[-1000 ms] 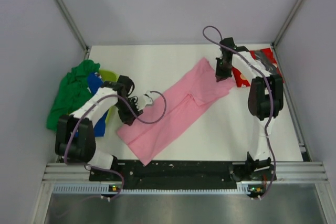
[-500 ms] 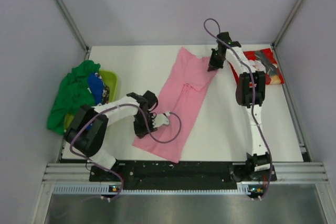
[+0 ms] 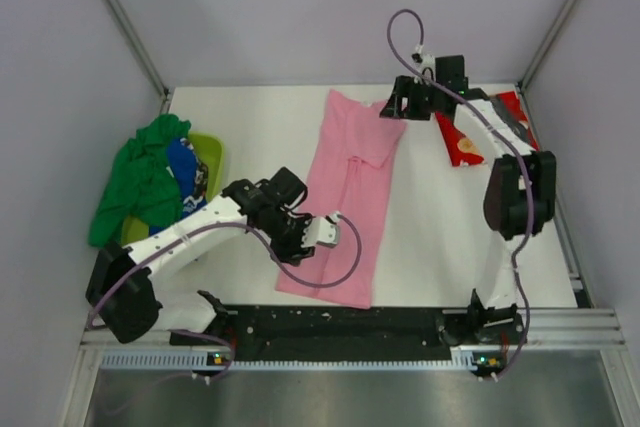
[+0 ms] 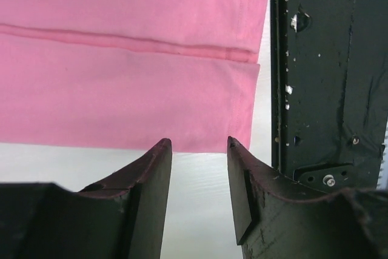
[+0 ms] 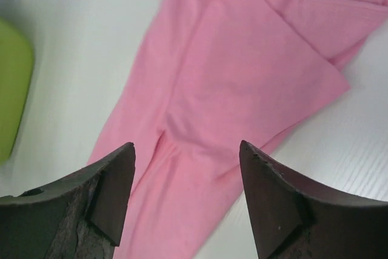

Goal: Fold and stack the t-shirts
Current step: Rotate the tshirt 85 degrees, then grab the bottom of the folded rectangular tshirt with both arms, then fold the folded rectangular tshirt in 1/3 of the way, then grab one side of the 2/3 rectangular tshirt with both arms

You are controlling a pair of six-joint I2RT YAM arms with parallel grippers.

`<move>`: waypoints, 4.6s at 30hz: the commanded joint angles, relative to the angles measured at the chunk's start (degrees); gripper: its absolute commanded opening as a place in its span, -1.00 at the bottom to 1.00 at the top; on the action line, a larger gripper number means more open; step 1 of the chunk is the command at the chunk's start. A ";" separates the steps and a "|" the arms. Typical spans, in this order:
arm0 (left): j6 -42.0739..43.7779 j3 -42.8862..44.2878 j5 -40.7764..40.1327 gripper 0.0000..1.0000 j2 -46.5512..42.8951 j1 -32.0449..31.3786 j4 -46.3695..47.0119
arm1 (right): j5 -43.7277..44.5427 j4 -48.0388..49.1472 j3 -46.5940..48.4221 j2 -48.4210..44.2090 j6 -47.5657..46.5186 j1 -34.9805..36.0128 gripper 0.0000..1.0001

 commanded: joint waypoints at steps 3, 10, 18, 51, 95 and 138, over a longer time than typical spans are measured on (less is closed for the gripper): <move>10.43 -3.50 6.18 -0.07 -4.10 0.40 -3.29 | -14.09 20.05 -36.81 -40.16 -29.68 4.95 0.41; 14.12 -14.13 4.71 -0.06 -8.50 0.49 4.35 | -20.19 10.97 -62.34 -62.96 -52.70 17.14 0.50; 17.64 -21.78 -2.23 -0.03 -9.20 0.23 7.69 | -4.37 -4.28 -70.43 -66.76 -65.22 41.76 0.54; -5.38 7.19 -11.19 -1.00 8.44 3.38 6.29 | 1.53 14.96 -70.28 -61.14 -52.22 31.18 -1.00; -12.32 53.62 -25.61 -0.68 50.39 14.20 12.00 | 17.78 28.77 -42.41 -20.88 -53.28 10.50 -0.49; 7.10 13.28 -13.40 -1.00 28.07 8.31 15.27 | 10.06 15.95 -65.44 -40.03 -74.11 25.35 -1.00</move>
